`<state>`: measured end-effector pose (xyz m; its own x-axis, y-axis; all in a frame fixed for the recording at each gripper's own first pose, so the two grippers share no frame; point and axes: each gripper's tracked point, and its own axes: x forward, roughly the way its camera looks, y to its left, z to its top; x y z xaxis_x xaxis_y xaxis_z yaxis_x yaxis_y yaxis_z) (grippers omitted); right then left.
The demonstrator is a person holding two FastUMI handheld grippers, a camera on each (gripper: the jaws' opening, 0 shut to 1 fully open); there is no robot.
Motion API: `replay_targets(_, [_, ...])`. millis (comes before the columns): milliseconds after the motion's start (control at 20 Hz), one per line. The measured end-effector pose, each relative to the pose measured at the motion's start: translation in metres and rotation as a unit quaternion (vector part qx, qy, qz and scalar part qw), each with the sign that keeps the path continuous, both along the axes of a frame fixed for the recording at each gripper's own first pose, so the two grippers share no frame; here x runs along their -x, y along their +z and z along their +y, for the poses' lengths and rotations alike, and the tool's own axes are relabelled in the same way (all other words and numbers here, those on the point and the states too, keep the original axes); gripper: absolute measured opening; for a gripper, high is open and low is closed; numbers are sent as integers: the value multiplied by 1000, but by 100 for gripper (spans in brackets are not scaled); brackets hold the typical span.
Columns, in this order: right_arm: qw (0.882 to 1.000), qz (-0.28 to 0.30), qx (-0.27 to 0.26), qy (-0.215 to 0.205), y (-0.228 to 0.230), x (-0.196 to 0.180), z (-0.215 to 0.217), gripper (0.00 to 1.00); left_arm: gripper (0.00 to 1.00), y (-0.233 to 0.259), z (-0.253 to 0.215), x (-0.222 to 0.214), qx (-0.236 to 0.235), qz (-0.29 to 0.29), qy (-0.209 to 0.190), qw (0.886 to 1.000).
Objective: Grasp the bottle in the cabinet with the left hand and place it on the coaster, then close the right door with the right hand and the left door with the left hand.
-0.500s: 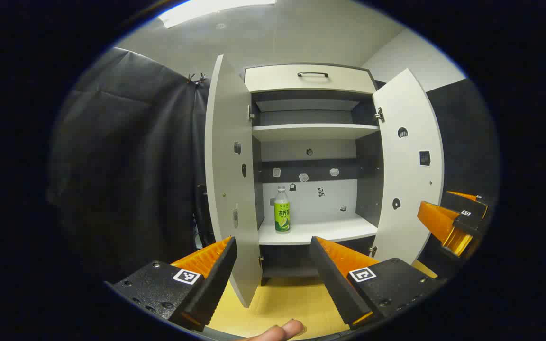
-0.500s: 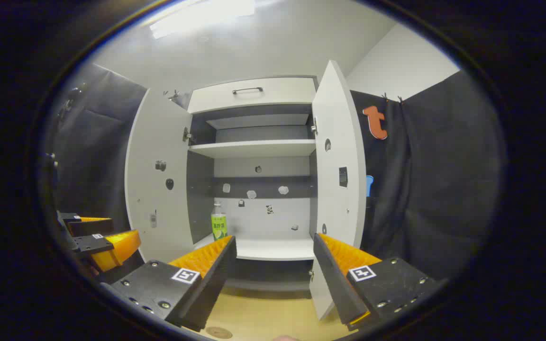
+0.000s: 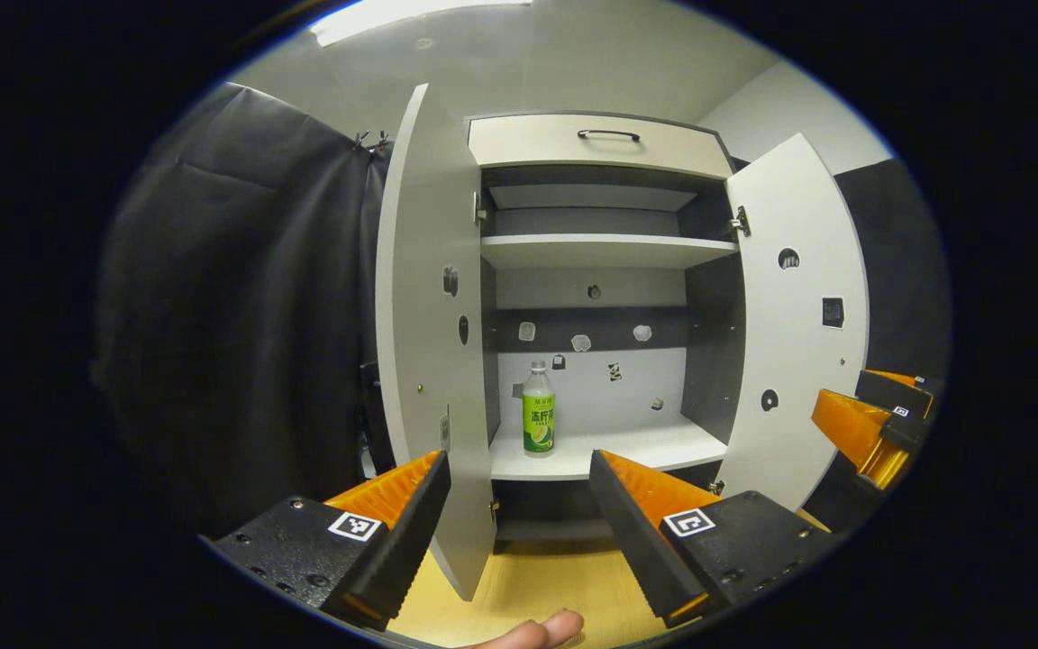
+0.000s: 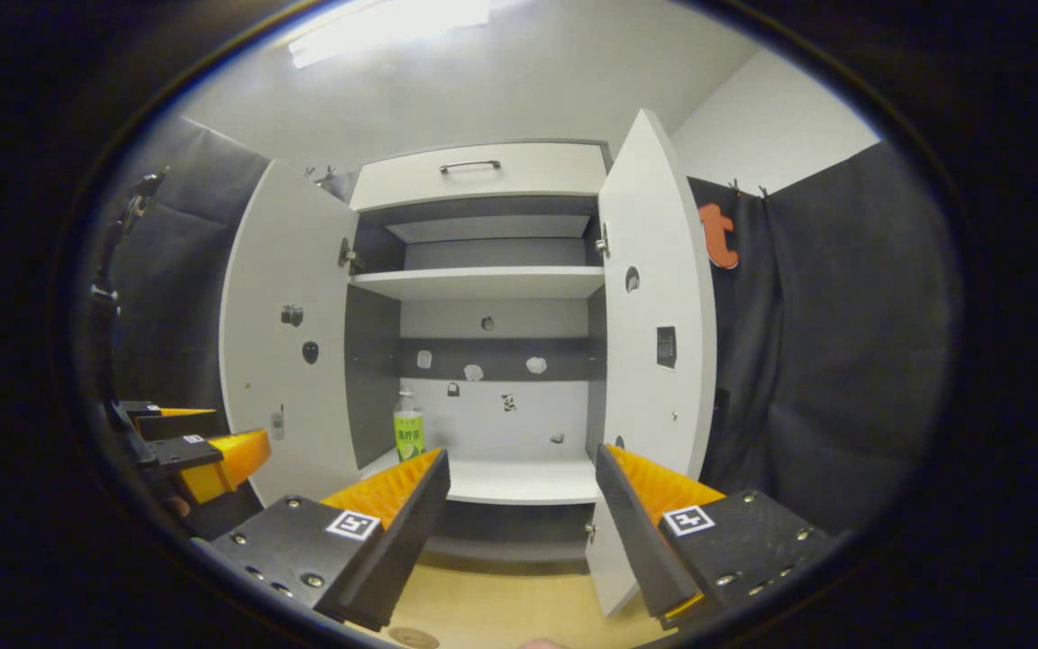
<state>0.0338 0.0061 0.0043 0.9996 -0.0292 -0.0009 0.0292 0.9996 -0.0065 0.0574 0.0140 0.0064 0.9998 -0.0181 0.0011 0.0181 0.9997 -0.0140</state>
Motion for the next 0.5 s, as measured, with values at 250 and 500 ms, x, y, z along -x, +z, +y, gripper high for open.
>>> replay_targets(250, [1000, 0, -3, -6, -7, -29, 7, 99, 98, -8, -1, -44, -2, 6, -12, 1000])
replay_targets(500, [1000, -6, -5, 1, -11, -59, 22, 97, 98, -16, -8, -83, -3, 4, -29, 1000])
